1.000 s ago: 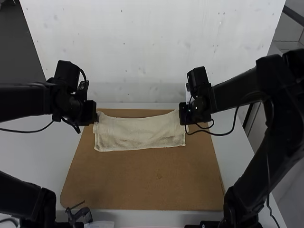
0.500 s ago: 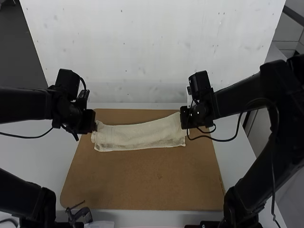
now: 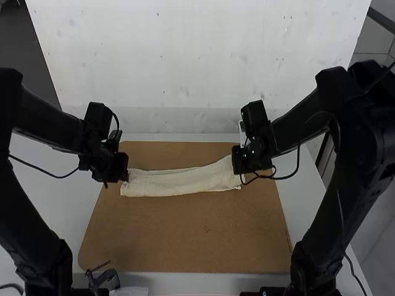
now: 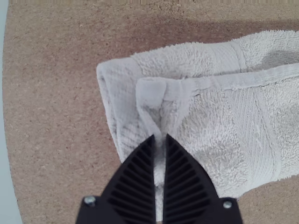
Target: Fold the towel.
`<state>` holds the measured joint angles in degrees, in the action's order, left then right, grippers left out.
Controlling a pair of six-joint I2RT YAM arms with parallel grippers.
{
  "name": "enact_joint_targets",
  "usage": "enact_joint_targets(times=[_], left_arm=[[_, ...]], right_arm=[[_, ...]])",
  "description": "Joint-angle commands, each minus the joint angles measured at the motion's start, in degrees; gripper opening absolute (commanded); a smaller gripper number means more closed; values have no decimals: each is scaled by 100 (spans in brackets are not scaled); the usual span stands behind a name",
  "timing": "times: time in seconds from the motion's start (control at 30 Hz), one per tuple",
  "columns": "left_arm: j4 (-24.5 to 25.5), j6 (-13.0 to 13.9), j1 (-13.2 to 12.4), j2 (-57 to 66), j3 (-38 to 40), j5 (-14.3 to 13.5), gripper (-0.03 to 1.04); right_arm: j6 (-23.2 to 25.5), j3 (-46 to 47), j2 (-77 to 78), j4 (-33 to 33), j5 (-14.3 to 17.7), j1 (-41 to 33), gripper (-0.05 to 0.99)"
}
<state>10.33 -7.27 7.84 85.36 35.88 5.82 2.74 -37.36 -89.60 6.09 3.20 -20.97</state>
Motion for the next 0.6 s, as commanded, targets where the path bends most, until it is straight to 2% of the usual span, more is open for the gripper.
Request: enact_joint_targets(times=[0.0, 0.23, 0.57], left_arm=[[-171, 76, 16, 68, 253, -29, 2], [-356, 59, 51, 297, 358, -46, 2], [-646, 24, -116, 350, 358, -38, 2]], right_arm=[[-2, -210, -145, 112, 14, 58, 2], [16, -271, -391, 200, 14, 76, 2], [16, -342, -585, 200, 49, 225, 2]])
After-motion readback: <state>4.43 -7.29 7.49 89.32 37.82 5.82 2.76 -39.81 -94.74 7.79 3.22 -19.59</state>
